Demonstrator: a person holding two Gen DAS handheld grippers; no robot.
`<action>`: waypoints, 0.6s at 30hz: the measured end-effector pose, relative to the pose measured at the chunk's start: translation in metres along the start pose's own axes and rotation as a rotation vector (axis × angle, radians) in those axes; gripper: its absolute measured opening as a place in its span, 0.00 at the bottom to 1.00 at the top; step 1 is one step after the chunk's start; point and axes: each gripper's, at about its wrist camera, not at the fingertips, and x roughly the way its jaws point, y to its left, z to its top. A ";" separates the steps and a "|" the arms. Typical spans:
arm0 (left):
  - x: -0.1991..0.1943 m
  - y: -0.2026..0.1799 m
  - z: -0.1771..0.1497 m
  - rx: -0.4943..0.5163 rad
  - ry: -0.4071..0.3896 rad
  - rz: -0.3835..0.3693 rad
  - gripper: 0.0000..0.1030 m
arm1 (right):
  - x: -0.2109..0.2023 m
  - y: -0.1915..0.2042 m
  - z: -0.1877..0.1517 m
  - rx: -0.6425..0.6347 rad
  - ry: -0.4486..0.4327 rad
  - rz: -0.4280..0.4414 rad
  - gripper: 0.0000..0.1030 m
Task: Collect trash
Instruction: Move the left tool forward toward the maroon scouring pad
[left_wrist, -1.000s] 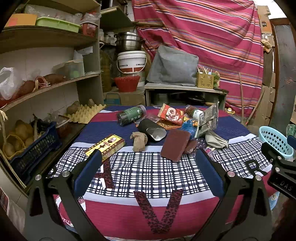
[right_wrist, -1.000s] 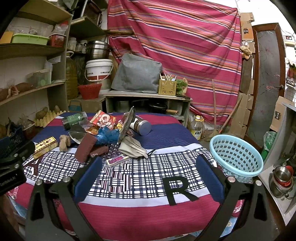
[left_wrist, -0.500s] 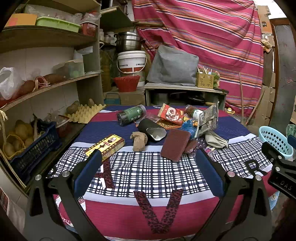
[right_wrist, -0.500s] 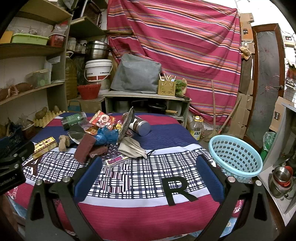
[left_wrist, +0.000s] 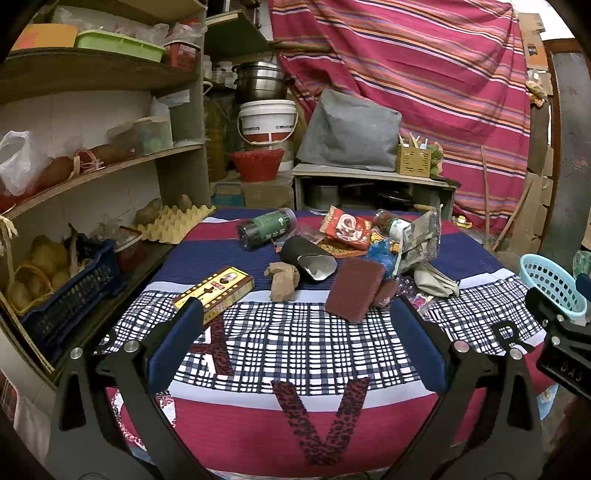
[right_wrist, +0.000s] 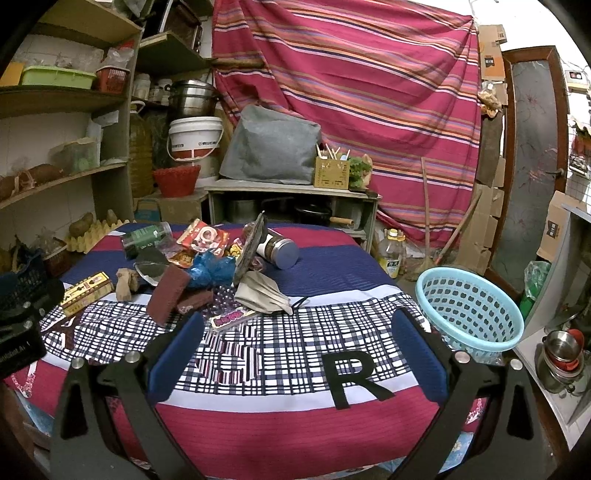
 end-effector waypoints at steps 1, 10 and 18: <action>0.000 0.000 0.001 -0.002 0.003 0.003 0.95 | 0.001 0.000 0.001 -0.009 0.001 -0.002 0.96; 0.007 0.005 0.028 0.025 -0.024 0.044 0.95 | 0.007 0.009 0.027 -0.036 -0.028 -0.001 0.96; 0.031 0.022 0.064 0.001 -0.031 0.044 0.95 | 0.024 0.024 0.058 -0.052 -0.072 0.084 0.96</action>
